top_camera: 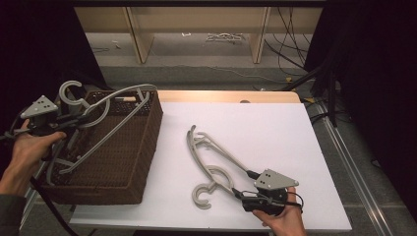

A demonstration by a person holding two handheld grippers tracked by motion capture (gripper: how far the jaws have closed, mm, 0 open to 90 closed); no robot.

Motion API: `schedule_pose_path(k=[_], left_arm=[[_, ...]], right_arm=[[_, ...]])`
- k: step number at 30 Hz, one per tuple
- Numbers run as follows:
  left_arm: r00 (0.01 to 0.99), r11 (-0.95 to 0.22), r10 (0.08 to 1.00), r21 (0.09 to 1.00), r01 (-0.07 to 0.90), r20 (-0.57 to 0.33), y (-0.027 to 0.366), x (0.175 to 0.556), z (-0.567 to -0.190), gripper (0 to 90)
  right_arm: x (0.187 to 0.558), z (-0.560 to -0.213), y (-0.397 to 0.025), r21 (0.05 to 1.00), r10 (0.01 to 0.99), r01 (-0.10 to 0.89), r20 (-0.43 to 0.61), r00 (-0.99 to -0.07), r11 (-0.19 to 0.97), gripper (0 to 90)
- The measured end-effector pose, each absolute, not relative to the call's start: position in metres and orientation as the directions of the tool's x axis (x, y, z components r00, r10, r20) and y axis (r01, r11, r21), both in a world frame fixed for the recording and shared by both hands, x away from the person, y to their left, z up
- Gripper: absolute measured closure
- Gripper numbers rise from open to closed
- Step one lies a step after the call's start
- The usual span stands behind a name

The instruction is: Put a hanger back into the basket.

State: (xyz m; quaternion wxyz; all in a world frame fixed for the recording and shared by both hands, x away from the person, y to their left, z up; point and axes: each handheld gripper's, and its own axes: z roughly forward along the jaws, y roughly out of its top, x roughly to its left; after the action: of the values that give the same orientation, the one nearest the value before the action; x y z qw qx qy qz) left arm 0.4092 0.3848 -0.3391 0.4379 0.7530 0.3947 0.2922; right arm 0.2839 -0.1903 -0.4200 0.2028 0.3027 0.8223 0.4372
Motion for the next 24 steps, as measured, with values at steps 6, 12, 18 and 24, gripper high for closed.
schedule_pose_path(k=[6,12,18,24], left_arm=[[0.489,-0.352,0.863,0.848,0.397,0.130,0.386,0.418,-0.350,80.2],[0.500,-0.414,0.850,0.798,0.438,0.166,0.389,0.424,-0.362,80.2],[0.540,-0.484,0.819,0.737,0.472,0.193,0.385,0.431,-0.371,80.1],[0.543,-0.479,0.823,0.719,0.504,0.168,0.382,0.439,-0.391,79.8]], right_arm=[[0.284,-0.420,-0.191,0.844,0.676,0.317,-0.072,-0.733,0.433,31.4],[0.285,-0.421,-0.191,0.843,0.677,0.320,-0.070,-0.732,0.433,31.3],[0.285,-0.421,-0.190,0.842,0.675,0.321,-0.068,-0.734,0.434,31.3],[0.285,-0.422,-0.191,0.841,0.676,0.327,-0.061,-0.735,0.431,31.3]])
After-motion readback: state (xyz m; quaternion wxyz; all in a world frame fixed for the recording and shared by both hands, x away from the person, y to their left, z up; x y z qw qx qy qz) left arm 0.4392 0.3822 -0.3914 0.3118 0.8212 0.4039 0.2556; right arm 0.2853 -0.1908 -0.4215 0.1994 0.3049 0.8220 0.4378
